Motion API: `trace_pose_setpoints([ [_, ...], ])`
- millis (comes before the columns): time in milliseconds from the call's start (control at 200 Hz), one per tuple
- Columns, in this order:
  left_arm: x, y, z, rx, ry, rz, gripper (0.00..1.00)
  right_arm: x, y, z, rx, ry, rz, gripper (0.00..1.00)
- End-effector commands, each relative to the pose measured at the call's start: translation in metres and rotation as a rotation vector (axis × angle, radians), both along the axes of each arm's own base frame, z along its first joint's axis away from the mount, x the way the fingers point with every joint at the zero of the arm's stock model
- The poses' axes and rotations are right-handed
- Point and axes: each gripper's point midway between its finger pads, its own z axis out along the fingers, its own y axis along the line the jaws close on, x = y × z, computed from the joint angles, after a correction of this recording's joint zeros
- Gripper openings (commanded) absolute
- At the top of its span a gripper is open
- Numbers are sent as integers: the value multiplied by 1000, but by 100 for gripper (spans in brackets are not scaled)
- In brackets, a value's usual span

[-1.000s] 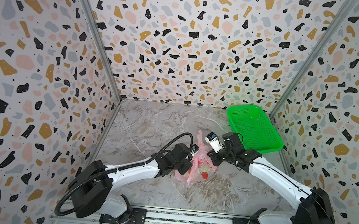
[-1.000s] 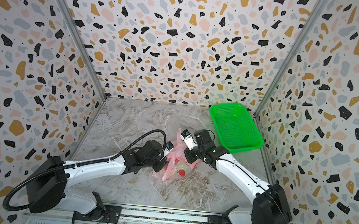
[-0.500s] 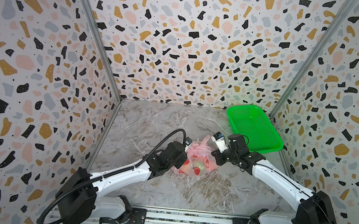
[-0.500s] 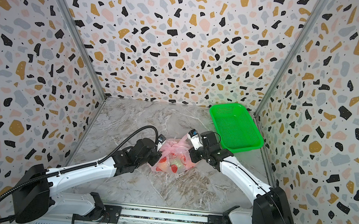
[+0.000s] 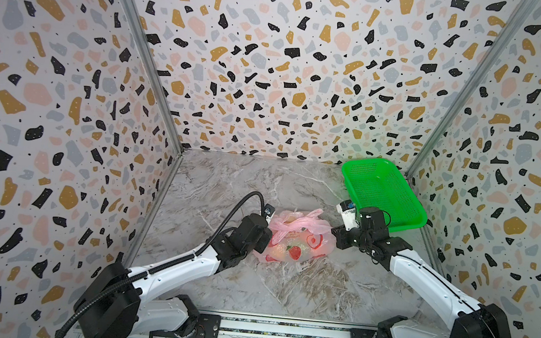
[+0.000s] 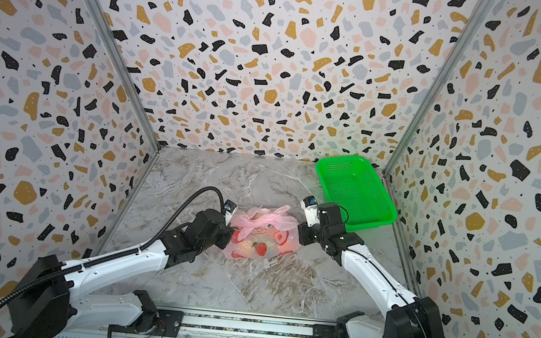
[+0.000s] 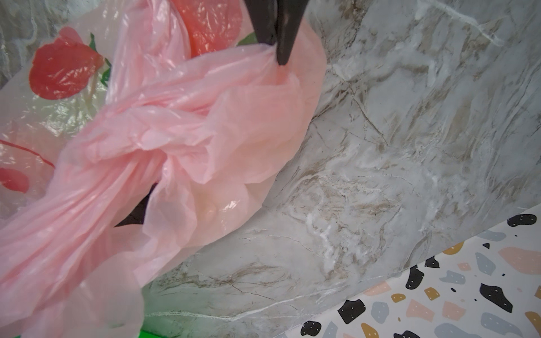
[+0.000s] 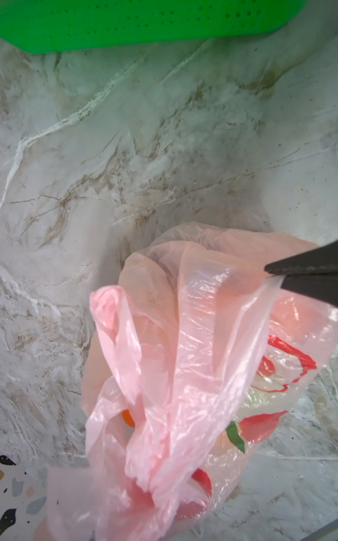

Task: Untie the knot of the plastic bag and take out the fruit
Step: Untie the plastic bag at the center of the table.

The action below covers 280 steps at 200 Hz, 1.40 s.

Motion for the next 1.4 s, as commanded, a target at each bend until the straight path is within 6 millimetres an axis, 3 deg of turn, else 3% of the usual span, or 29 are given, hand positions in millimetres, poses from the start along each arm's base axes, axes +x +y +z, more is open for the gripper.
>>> trace_pose_setpoints([
  [0, 5, 12, 9, -44, -28, 68, 0, 6, -19, 3, 5, -3, -100, 0],
  [95, 5, 17, 11, -45, -30, 74, 0, 9, -30, 2, 15, 1, -138, 0],
  [185, 5, 12, 17, -50, -36, 40, 0, 9, -26, 8, 17, -19, -94, 0],
  [340, 7, 0, 26, -31, -50, -28, 0, 1, -3, 36, -10, -131, 14, 50],
  [430, 9, -4, 30, -18, -57, -52, 0, -4, 12, 53, -38, -201, 71, 68],
  [501, 9, -6, 31, -10, -62, -66, 0, -7, 24, 64, -53, -256, 112, 74],
  [666, 9, -7, 33, 5, -70, -85, 0, -5, 51, 66, -109, -325, 203, 75],
  [866, 9, -8, 34, 2, -74, -92, 0, 14, 67, 61, -162, -393, 219, 70],
  [981, 7, -8, 34, -3, -75, -93, 0, 24, 66, 56, -188, -406, 190, 37],
  [1196, 6, 0, 29, 12, -66, -62, 0, 23, 53, 66, -138, -405, 142, 0],
  [1396, 3, 7, 30, -16, -71, -26, 0, 24, 20, 67, -55, -326, 30, 0],
])
